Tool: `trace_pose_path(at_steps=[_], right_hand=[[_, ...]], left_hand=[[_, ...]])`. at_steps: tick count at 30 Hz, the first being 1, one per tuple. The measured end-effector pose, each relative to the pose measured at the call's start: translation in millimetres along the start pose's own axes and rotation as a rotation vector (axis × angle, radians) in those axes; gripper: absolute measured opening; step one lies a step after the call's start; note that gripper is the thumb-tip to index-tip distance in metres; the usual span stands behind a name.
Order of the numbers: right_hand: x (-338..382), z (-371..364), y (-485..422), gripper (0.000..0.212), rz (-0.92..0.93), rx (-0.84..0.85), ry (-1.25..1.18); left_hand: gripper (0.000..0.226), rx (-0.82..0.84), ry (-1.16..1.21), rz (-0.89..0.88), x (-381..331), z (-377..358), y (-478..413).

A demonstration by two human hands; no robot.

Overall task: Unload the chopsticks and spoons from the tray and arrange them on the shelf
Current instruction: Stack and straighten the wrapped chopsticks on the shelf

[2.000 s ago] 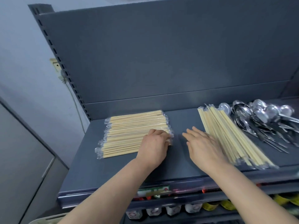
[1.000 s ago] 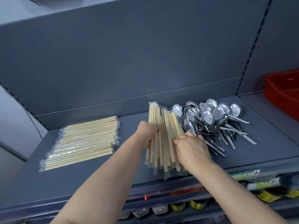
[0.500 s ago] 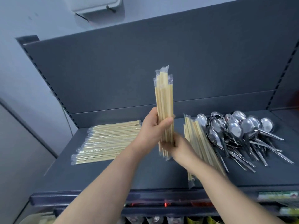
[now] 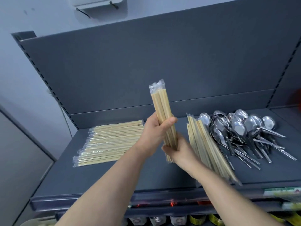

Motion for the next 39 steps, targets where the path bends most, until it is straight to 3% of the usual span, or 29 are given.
trace_pose_path(at_steps=[5,8,10,12,15,18,20,22,24,26,29,36,39], right_hand=[[16,-47,-1,0.037,0.022,0.264,0.485],[17,-89,2,0.053,0.001,0.478,0.709],[20,-117,4,0.053,0.018,0.551,0.796],[21,-141,5,0.048,0.057,0.574,0.864],[22,-161,4,0.038,0.114,0.527,0.942],[24,-166,3,0.050,0.146,0.453,0.938],[30,-163,3,0.057,0.202,0.365,0.938],[34,-161,7,0.060,0.250,0.294,0.954],[33,-165,13,0.062,0.251,0.278,0.949],[24,-174,20,0.062,0.204,0.295,0.928],[5,-181,27,0.056,0.100,0.296,0.963],[-9,-175,12,0.056,0.018,0.227,0.986],[-11,-169,11,0.059,-0.044,0.177,0.996]], left_hand=[[0.023,-0.291,0.210,0.145,38,82,29],[0.056,-0.577,0.264,0.367,89,153,72],[0.078,-0.701,0.224,0.490,116,191,102],[0.074,-0.748,0.053,0.535,126,218,125],[0.068,-0.661,-0.307,0.535,133,239,136],[0.061,-0.538,-0.600,0.566,141,248,136],[0.056,-0.468,-0.924,0.582,140,252,136],[0.052,-0.435,-1.101,0.486,131,250,133],[0.051,-0.305,-1.126,0.305,124,237,126],[0.057,-0.037,-1.175,0.180,128,213,122],[0.059,0.234,-1.276,0.174,145,192,127],[0.063,0.333,-1.265,0.128,152,192,108],[0.073,0.270,-1.323,0.187,156,202,108]])
Point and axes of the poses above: each hand's wrist, its own y-axis away from the middle knuckle, its own z-axis out of the back of the hand, x = y × z, the point moved 8 cm from there along -y, towards the middle knuckle, and after that the axes turned 9 degrees about -y, right-handed, at the moved point
